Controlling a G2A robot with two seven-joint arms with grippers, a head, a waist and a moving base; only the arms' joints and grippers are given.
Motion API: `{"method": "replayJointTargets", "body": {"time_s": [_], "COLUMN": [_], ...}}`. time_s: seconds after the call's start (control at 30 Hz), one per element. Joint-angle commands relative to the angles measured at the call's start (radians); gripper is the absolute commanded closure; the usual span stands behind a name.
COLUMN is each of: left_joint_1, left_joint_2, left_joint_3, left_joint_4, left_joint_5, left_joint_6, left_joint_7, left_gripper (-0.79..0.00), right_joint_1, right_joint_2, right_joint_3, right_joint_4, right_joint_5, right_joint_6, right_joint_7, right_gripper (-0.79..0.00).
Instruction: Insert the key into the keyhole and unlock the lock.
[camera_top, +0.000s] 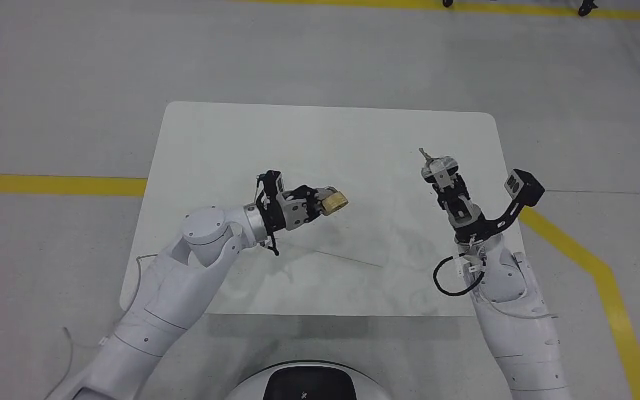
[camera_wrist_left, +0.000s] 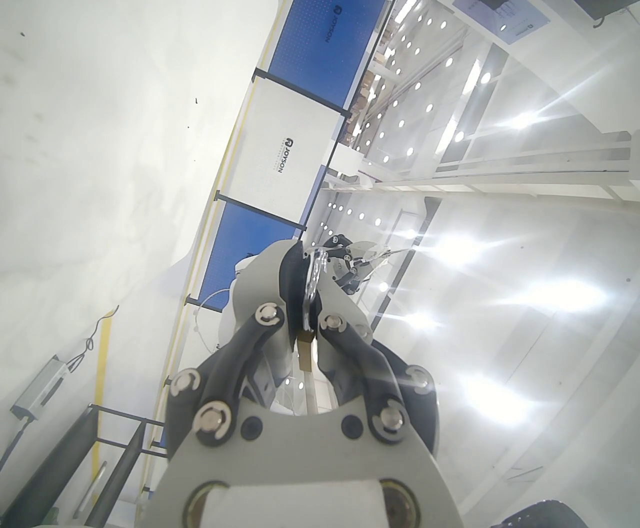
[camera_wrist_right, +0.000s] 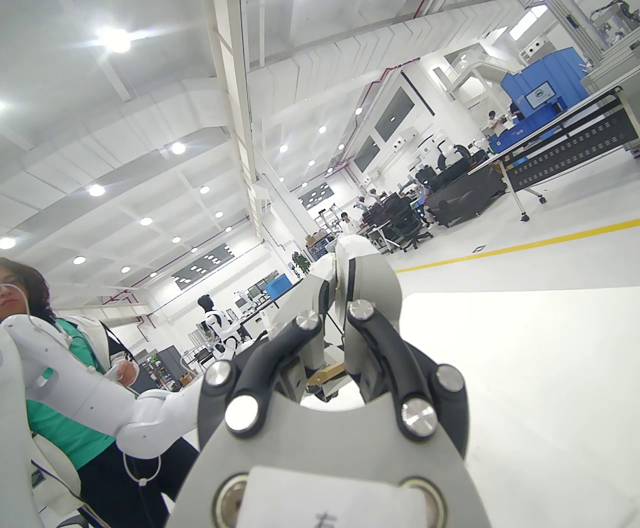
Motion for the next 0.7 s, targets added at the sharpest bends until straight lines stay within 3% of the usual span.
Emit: {"method": "replayJointTargets", "body": {"time_s": [0.0,0.17,0.27,0.43,0.53,0.67], "left_joint_1": [0.01,0.003,-0.048,-0.152,-0.218,-0.305], "left_joint_2": [-0.001,0.002,0.009,0.017,0.017,0.002], "left_joint_3": [0.001,-0.021,-0.026,-0.01,0.022,0.137], "left_joint_4": [-0.003,0.009,0.014,0.031,0.115,0.27], "left_joint_5": [-0.01,-0.047,-0.014,-0.04,-0.085,-0.256], "left_joint_6": [-0.004,0.054,0.185,0.421,0.529,0.559], "left_joint_7": [0.008,-0.007,-0.044,-0.212,-0.358,-0.362], "left_gripper": [0.0,0.0,0.0,0.0,0.0,0.0], "right_joint_1": [0.0,-0.015,-0.048,-0.16,-0.219,-0.283], "right_joint_2": [0.0,0.0,-0.001,-0.004,-0.01,-0.018], "right_joint_3": [0.0,0.023,0.073,0.134,0.143,0.139], "right_joint_4": [0.0,-0.025,-0.063,-0.168,-0.22,-0.277], "right_joint_5": [0.0,0.004,-0.096,-0.238,-0.302,-0.385], "right_joint_6": [0.0,0.019,0.06,0.089,0.1,0.111], "right_joint_7": [0.0,-0.019,-0.072,-0.158,-0.219,-0.279], "right_gripper": [0.0,0.0,0.0,0.0,0.0,0.0]}}
